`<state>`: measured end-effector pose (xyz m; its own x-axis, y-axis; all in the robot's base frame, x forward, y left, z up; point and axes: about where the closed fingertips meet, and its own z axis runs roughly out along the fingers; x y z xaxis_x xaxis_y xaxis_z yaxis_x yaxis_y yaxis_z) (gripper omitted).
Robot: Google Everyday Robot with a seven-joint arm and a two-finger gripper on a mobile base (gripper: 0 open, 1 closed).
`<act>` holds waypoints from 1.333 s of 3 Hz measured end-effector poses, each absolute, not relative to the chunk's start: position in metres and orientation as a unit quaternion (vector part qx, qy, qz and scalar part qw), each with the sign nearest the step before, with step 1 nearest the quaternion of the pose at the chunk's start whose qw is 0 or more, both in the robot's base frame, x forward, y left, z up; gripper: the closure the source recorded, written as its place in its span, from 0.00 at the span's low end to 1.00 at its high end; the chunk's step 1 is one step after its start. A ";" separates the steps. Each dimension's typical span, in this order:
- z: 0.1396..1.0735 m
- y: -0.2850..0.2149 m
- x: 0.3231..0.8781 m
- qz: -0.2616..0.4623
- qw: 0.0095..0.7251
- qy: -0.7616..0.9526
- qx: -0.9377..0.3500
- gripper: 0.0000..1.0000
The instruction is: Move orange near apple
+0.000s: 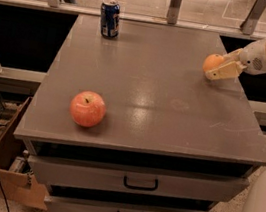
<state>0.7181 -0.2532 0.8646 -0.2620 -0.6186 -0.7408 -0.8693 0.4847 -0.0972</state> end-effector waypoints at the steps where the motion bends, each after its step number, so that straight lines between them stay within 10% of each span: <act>1: 0.891 -0.237 0.702 0.184 0.390 0.752 -0.499 0.87; 4: 0.935 -0.205 0.664 0.202 0.415 0.719 -0.520 1.00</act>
Offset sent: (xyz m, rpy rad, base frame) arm -0.0903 0.0342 0.1268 0.0874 -0.1692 0.1322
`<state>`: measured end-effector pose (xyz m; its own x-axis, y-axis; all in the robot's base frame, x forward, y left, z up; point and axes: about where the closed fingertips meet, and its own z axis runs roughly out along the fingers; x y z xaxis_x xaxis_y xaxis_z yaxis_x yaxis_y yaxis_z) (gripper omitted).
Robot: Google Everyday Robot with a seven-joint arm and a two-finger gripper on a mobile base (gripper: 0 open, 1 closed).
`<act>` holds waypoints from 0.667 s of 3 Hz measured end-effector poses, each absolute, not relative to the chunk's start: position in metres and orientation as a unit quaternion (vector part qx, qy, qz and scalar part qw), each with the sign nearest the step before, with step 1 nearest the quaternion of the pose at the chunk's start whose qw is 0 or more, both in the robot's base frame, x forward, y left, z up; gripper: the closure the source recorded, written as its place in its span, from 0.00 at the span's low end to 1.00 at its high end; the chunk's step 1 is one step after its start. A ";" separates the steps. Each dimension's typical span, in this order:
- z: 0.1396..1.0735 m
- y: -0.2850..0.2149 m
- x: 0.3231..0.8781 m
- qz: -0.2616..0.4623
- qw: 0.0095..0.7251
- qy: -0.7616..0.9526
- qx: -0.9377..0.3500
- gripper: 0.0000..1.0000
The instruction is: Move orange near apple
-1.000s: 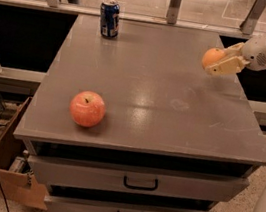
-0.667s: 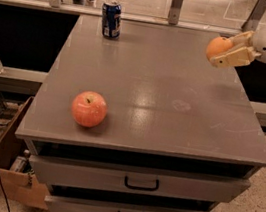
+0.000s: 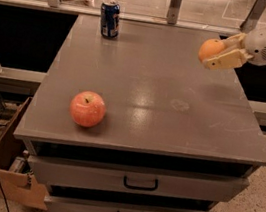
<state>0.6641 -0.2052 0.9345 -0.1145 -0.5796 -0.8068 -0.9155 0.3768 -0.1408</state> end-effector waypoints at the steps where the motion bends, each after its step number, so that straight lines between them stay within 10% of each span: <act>1: 0.933 -0.162 0.636 0.222 0.414 0.701 -0.536 1.00; 2: 0.910 -0.120 0.601 0.258 0.393 0.689 -0.552 1.00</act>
Offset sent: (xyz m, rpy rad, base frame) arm -0.1110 0.1345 -0.0598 0.0700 0.1327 0.2243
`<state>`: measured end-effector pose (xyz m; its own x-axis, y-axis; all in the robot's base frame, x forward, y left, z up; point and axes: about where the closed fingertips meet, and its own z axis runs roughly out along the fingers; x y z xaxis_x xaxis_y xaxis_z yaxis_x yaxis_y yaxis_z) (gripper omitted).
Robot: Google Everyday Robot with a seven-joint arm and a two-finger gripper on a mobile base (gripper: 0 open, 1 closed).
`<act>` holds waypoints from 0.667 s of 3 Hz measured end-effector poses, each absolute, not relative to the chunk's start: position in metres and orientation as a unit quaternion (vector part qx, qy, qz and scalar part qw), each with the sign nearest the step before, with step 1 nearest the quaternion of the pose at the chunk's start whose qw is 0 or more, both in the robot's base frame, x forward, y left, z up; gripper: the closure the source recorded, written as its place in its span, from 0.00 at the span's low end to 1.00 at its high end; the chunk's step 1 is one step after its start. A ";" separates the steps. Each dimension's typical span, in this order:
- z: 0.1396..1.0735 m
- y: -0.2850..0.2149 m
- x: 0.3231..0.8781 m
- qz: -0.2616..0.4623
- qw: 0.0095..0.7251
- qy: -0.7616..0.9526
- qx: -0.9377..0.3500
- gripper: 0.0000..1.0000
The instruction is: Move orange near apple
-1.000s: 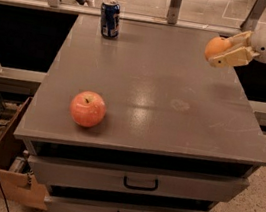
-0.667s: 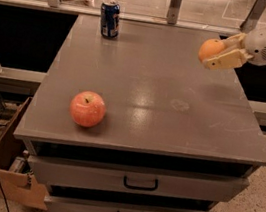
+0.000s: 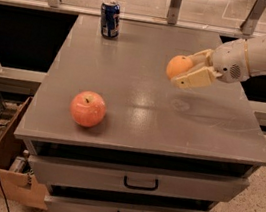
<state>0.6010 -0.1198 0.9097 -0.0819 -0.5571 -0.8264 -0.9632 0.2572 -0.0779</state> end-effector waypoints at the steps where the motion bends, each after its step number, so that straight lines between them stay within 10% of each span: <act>1: 0.886 -0.086 0.568 0.293 0.364 0.675 -0.571 1.00; 2: 0.876 -0.055 0.540 0.323 0.342 0.646 -0.601 1.00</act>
Offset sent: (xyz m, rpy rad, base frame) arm -0.0951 0.0931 -0.0427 0.0232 0.1093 0.3148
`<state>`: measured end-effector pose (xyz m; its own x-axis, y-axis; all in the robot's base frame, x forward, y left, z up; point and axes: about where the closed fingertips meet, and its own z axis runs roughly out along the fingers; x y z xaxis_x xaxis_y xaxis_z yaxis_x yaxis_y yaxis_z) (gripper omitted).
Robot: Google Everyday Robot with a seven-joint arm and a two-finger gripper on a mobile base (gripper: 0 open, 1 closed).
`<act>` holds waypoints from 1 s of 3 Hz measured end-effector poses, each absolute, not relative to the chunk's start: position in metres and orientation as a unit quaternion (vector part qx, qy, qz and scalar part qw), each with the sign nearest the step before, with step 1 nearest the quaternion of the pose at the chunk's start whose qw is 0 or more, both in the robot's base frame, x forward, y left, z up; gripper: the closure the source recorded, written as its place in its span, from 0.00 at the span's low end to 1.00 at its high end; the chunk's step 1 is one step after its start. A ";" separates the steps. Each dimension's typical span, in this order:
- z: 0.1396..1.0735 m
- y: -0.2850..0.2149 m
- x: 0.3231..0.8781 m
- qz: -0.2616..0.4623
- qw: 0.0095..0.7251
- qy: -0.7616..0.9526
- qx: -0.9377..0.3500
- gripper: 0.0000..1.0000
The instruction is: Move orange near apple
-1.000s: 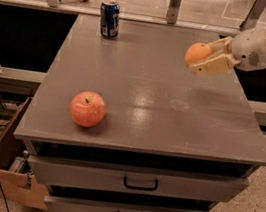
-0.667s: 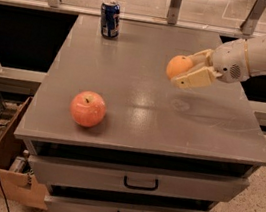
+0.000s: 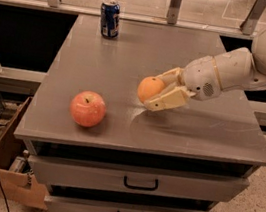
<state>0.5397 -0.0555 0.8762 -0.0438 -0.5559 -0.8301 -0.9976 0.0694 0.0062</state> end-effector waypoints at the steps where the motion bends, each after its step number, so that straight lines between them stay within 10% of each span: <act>1: 0.874 -0.038 0.522 0.344 0.330 0.619 -0.624 1.00; 3: 0.855 -0.015 0.511 0.354 0.311 0.600 -0.647 0.84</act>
Offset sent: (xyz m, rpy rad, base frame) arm -0.0386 0.0368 -0.0207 0.0167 0.0245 0.1830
